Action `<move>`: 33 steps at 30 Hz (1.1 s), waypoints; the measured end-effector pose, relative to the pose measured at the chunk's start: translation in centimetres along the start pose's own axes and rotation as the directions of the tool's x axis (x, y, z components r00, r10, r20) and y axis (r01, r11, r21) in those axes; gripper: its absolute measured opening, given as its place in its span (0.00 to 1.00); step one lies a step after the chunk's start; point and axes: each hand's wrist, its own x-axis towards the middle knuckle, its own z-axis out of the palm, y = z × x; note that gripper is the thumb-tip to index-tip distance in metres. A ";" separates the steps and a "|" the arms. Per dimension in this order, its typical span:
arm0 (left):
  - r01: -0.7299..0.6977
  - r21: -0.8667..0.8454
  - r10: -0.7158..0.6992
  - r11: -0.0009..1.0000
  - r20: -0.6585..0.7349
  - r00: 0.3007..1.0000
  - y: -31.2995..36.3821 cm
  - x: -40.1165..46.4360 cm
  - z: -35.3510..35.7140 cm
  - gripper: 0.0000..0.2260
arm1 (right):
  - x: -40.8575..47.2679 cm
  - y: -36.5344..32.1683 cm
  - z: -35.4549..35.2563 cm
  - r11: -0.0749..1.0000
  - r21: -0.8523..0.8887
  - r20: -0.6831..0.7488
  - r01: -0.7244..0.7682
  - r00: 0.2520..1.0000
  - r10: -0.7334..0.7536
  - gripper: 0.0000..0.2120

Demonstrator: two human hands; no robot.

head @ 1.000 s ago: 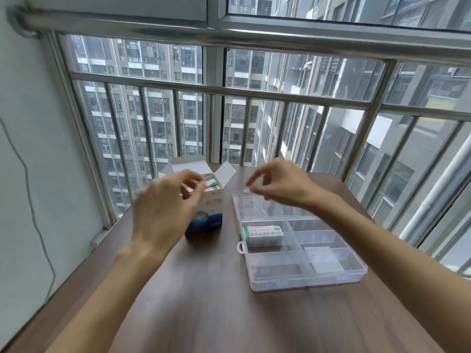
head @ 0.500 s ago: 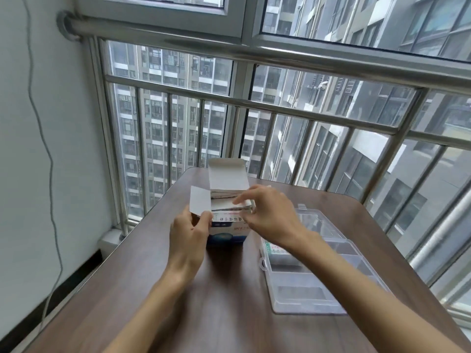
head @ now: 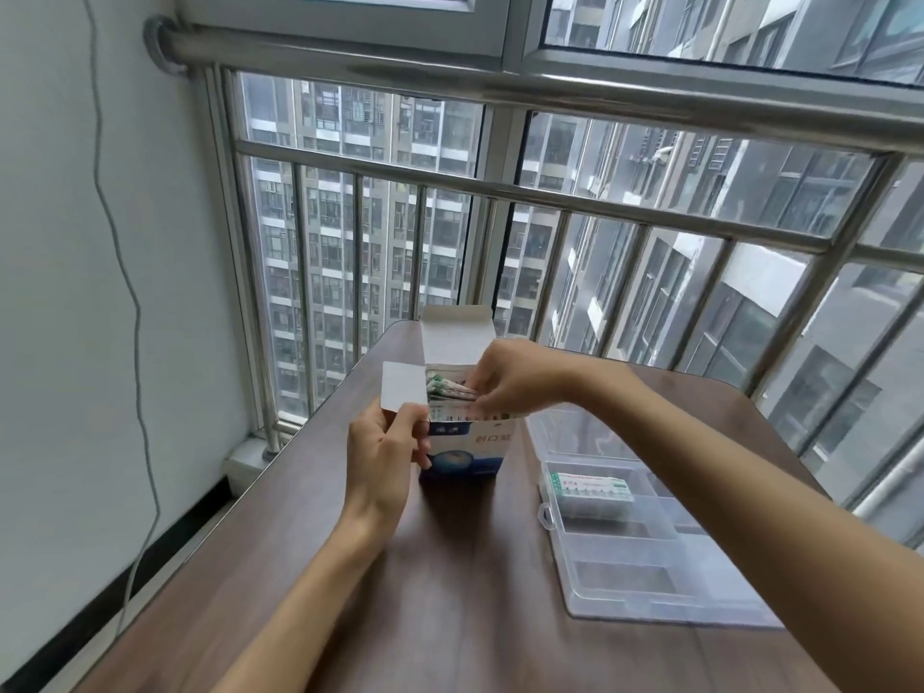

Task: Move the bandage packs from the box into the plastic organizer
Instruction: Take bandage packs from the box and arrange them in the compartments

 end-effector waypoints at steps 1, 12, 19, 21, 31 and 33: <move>0.004 -0.004 -0.004 1.000 0.005 1.000 0.1 0.0 0.0 0.08 | 0.0 0.1 0.0 1.000 0.025 0.003 0.003 1.000 -0.004 0.11; 0.027 0.026 -0.027 0.999 0.004 1.000 0.3 0.5 -0.1 0.10 | -1.0 0.3 1.3 0.972 -0.233 -0.633 0.023 0.755 -0.170 0.11; 0.050 0.229 -0.042 0.972 -0.039 0.998 0.1 1.2 -1.2 0.11 | -8.0 2.7 4.1 0.594 0.792 -0.314 0.139 0.928 0.202 0.08; -0.005 0.220 0.047 0.975 -0.187 0.981 0.7 0.5 -0.9 0.17 | -9.8 4.2 6.0 0.364 0.924 -0.214 0.114 0.945 0.246 0.08; -0.061 0.264 -0.107 0.963 0.576 0.810 1.8 -4.5 8.6 0.09 | -12.3 5.1 8.1 0.009 0.961 -0.256 0.275 0.885 0.390 0.09; -0.038 0.173 -0.062 0.984 0.536 0.842 1.6 -4.7 9.1 0.06 | -12.5 5.2 8.2 0.102 0.957 -0.286 0.271 0.832 0.475 0.07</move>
